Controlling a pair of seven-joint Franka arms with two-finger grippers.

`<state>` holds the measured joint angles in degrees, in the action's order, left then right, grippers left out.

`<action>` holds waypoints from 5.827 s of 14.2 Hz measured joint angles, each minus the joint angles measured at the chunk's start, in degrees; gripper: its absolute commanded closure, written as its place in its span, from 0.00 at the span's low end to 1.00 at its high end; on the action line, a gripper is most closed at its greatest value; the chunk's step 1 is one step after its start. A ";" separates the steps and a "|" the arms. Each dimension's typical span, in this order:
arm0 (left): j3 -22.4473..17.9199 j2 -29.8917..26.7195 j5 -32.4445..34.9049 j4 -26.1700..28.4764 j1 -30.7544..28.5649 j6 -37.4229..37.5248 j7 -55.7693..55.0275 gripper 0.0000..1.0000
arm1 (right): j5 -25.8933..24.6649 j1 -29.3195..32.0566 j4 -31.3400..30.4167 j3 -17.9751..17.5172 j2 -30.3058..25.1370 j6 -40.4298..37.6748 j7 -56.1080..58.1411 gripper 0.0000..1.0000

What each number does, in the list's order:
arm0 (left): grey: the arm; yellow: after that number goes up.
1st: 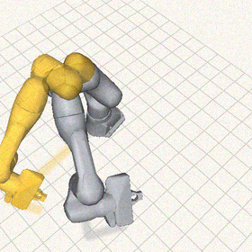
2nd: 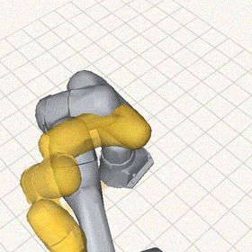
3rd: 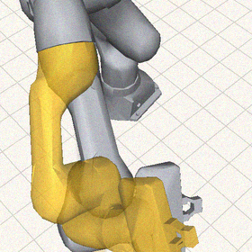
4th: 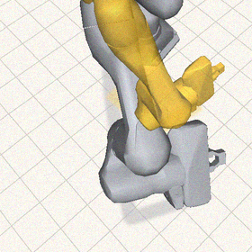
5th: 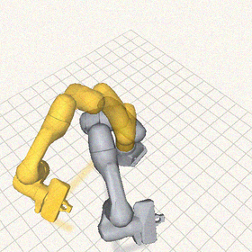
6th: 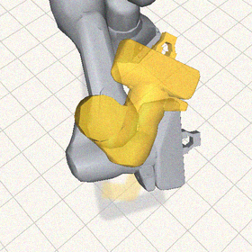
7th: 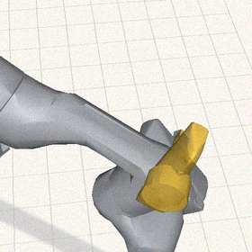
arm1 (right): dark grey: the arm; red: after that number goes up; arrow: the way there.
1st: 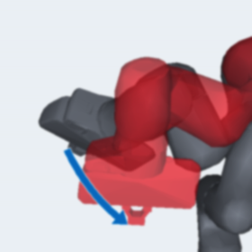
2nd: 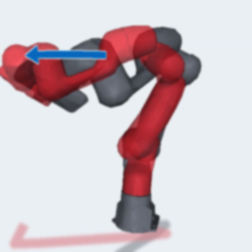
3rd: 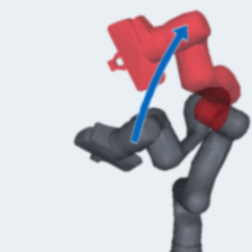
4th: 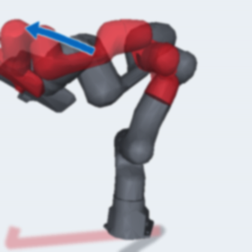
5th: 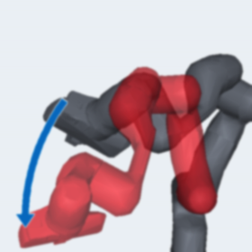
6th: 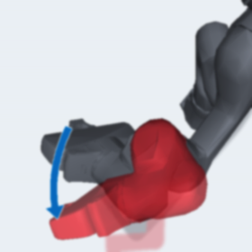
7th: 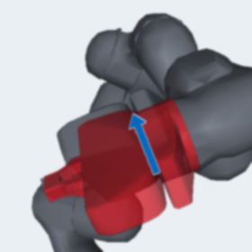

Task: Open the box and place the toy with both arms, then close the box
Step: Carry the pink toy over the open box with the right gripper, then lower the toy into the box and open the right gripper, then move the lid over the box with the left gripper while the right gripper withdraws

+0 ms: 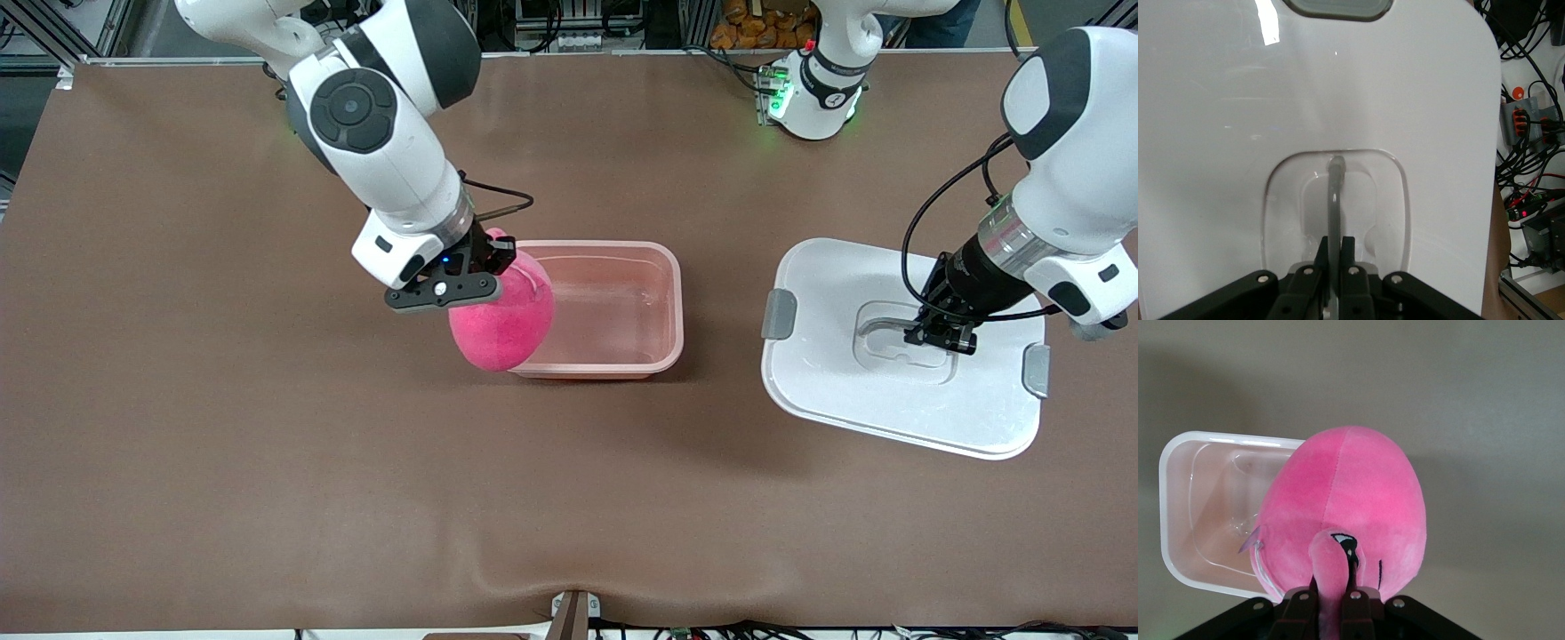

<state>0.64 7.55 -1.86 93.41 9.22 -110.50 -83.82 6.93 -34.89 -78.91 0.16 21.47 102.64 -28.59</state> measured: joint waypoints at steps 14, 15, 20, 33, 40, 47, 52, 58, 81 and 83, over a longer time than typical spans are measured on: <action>0.33 -0.04 -0.02 0.02 0.01 1.12 0.00 1.00 | 0.61 -3.18 0.25 -0.03 3.74 2.56 -0.12 1.00; 0.34 -0.04 -0.02 0.02 0.01 1.13 0.00 1.00 | 0.64 -3.34 0.25 -0.03 4.17 2.56 -0.12 1.00; 0.36 -0.08 -0.02 0.03 0.01 1.22 0.00 1.00 | 0.70 -4.60 0.25 -0.04 6.50 2.62 -0.12 1.00; 0.39 -0.40 -0.24 0.51 0.00 1.40 0.00 1.00 | 0.66 -10.07 0.28 0.05 15.24 9.65 -1.60 1.00; 0.41 -0.41 -0.42 0.54 0.00 1.40 0.00 1.00 | -0.11 -12.96 0.27 0.07 19.13 24.50 -2.00 1.00; 0.41 -0.48 -0.43 0.55 0.00 1.40 0.00 1.00 | -6.68 -16.05 0.28 0.09 23.13 27.44 -2.06 0.73; 0.41 -0.49 -0.43 0.58 0.00 1.53 0.00 1.00 | -8.95 -16.65 0.53 0.46 24.36 27.94 -2.29 0.00; 0.42 -0.49 -0.43 0.60 0.00 1.72 0.00 1.00 | -8.95 -16.48 2.91 1.36 23.53 27.85 -3.56 0.00; 11.01 -0.31 -2.16 1.20 1.17 -3.15 -14.66 1.00 | -8.37 12.51 -3.46 1.80 0.82 7.33 21.09 0.00; 12.09 0.48 -1.96 1.37 2.31 -5.12 -17.93 1.00 | -6.03 16.40 -3.81 1.84 0.19 5.79 25.67 0.00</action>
<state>12.73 8.03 -3.82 94.79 11.53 -115.62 -101.74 0.90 -18.49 -82.72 1.99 21.67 108.44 -2.92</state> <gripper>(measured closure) 0.930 0.000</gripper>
